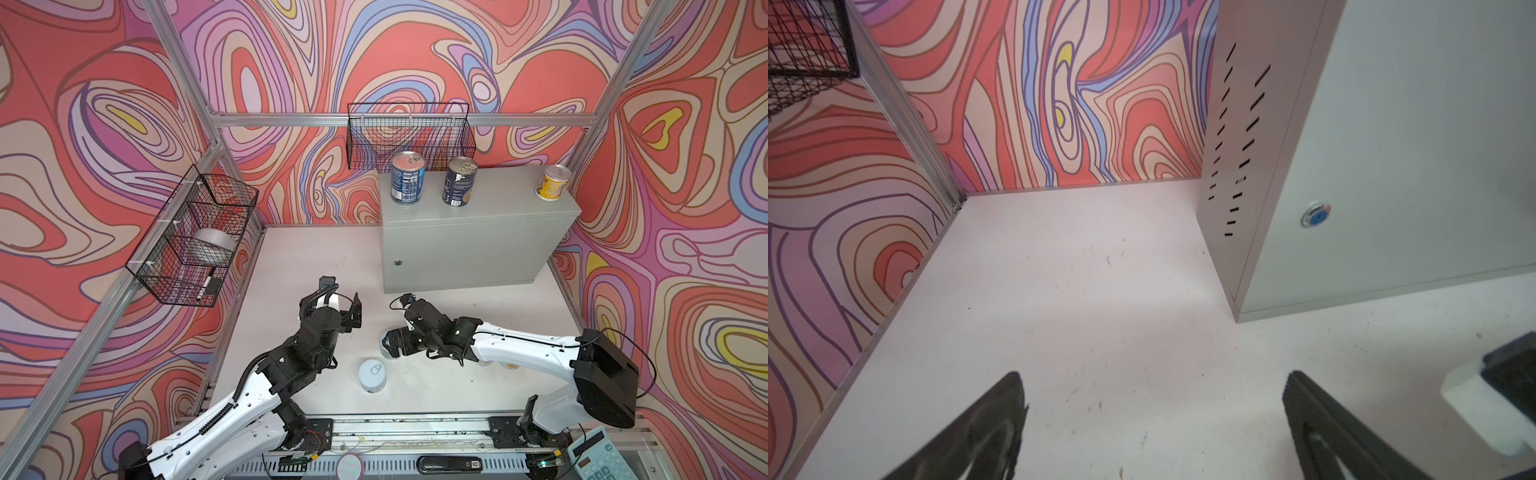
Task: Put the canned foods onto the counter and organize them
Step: 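Move the left gripper down toward the table cans while the right gripper approaches them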
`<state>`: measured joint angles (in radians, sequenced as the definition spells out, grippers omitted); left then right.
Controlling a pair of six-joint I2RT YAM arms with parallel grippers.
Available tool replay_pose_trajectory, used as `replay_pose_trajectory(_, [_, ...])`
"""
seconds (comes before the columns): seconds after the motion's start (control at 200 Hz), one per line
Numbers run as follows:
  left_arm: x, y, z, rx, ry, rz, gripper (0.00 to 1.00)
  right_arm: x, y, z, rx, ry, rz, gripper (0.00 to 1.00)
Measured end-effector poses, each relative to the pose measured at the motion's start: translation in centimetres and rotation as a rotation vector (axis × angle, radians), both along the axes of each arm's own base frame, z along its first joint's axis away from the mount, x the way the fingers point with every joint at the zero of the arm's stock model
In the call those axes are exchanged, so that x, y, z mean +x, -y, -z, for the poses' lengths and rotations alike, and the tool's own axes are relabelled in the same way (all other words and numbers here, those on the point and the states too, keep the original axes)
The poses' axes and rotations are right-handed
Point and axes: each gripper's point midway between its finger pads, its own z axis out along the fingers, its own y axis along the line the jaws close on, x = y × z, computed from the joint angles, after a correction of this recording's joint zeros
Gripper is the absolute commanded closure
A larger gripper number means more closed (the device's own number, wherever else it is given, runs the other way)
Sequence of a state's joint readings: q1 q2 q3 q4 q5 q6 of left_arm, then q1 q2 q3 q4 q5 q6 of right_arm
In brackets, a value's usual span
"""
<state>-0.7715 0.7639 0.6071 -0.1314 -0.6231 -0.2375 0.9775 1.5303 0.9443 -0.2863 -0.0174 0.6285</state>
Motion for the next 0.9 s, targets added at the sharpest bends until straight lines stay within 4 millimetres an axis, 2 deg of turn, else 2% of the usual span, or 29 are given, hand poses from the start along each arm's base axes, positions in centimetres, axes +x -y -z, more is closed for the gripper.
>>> replay_pose_trajectory(0.22, [-0.2, 0.4, 4.3, 0.087, -0.015, 0.054, 0.00, 0.5, -0.1, 1.5, -0.072, -0.002, 0.025, 0.04])
replay_pose_trajectory(0.306, [-0.3, 0.5, 5.2, 0.110, -0.002, 0.074, 0.00, 0.9, 0.2, 1.7, -0.101, 0.003, 0.039, 0.03])
replay_pose_trajectory(0.376, [-0.5, 0.4, 5.4, 0.119, 0.016, 0.086, 0.00, 1.1, 0.1, 1.6, -0.113, 0.007, 0.042, 0.03])
replay_pose_trajectory(0.551, [-0.9, -0.2, 4.3, 0.088, 0.092, 0.079, 0.00, 1.4, -0.4, 2.2, -0.134, 0.003, 0.030, 0.04])
replay_pose_trajectory(0.716, [-1.3, -1.0, 5.0, 0.080, 0.109, 0.056, 0.00, 1.4, -0.6, 3.0, -0.155, -0.011, 0.018, 0.10])
replay_pose_trajectory(0.901, [-1.3, -1.1, 5.2, 0.088, 0.112, 0.050, 0.00, 1.6, -0.8, 3.1, -0.164, -0.009, 0.016, 0.11])
